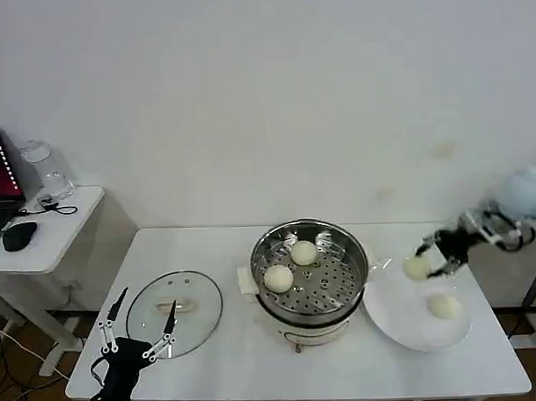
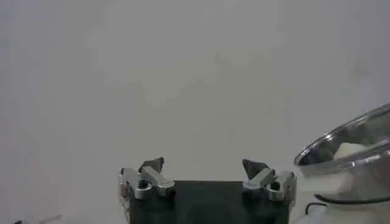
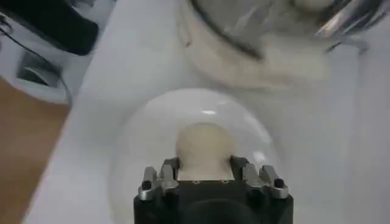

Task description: Take steamed baozi put them in steamer then cover it.

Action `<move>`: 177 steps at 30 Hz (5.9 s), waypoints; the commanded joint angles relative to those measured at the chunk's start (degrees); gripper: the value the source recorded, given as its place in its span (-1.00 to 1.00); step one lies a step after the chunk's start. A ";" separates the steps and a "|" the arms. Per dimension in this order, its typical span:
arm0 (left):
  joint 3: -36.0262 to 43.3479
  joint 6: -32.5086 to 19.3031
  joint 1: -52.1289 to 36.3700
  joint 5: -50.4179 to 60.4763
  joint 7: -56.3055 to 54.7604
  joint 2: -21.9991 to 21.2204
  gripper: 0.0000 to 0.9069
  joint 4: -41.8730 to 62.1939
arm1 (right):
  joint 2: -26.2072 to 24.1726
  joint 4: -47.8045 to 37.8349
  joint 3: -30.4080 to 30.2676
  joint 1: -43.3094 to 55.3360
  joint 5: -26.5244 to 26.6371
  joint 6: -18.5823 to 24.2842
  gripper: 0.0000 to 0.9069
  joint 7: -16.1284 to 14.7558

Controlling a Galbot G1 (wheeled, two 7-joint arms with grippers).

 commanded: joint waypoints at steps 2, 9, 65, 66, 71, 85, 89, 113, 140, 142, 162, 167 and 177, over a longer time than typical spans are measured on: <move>-0.62 -0.32 0.59 -0.20 -0.08 0.11 1.00 -0.09 | 12.11 7.05 -3.39 14.01 -3.75 3.38 0.29 0.92; -1.18 -0.57 1.11 -0.29 -0.25 -0.31 1.00 -0.11 | 20.29 15.45 -6.35 12.45 -11.02 3.90 0.29 3.22; -1.26 -0.80 -0.29 -0.24 -0.30 -1.60 1.00 1.70 | 20.95 23.32 -3.61 -0.41 -28.18 9.15 1.00 4.22; -1.24 -0.85 -0.28 -0.29 -0.21 -1.61 1.00 1.63 | 20.80 22.22 -2.92 0.11 -24.86 8.39 1.00 4.61; -0.59 -0.89 -0.41 -0.36 -0.04 -1.41 1.00 1.62 | 19.74 11.87 -1.33 4.92 -9.23 3.19 1.00 3.14; -0.32 -1.27 -0.62 -1.30 0.24 -0.35 1.00 1.84 | 8.73 -7.40 -12.07 7.65 15.07 -8.52 1.00 0.06; -0.17 -1.81 -0.47 -1.50 0.38 0.12 1.00 1.98 | 4.88 -10.64 -9.22 4.40 12.26 -9.29 1.00 -0.86; -1.03 -2.39 -0.49 -2.71 0.56 1.68 1.00 2.55 | 0.83 -15.98 13.16 -27.66 -12.54 -9.01 1.00 2.47; -1.41 -2.23 -0.78 -2.42 0.51 0.99 1.00 3.33 | 9.95 -25.39 14.25 -30.69 -12.87 -9.36 1.00 2.36; -1.35 -2.30 -0.64 -2.35 0.52 0.84 1.00 3.33 | 10.32 -25.73 15.08 -31.33 -13.45 -9.35 1.00 2.32; -1.27 -2.22 -0.54 -2.09 0.50 0.91 1.00 2.83 | 9.78 -26.04 16.50 -32.08 -13.84 -9.27 0.67 2.15; -1.24 -2.23 -0.52 -2.07 0.50 0.90 1.00 2.75 | 8.63 -24.36 15.25 -29.59 -12.11 -9.61 0.67 2.08; -0.48 -2.34 -0.49 -1.54 0.49 0.63 1.00 2.65 | 4.42 -16.14 11.00 -17.65 -2.56 -10.30 0.67 2.04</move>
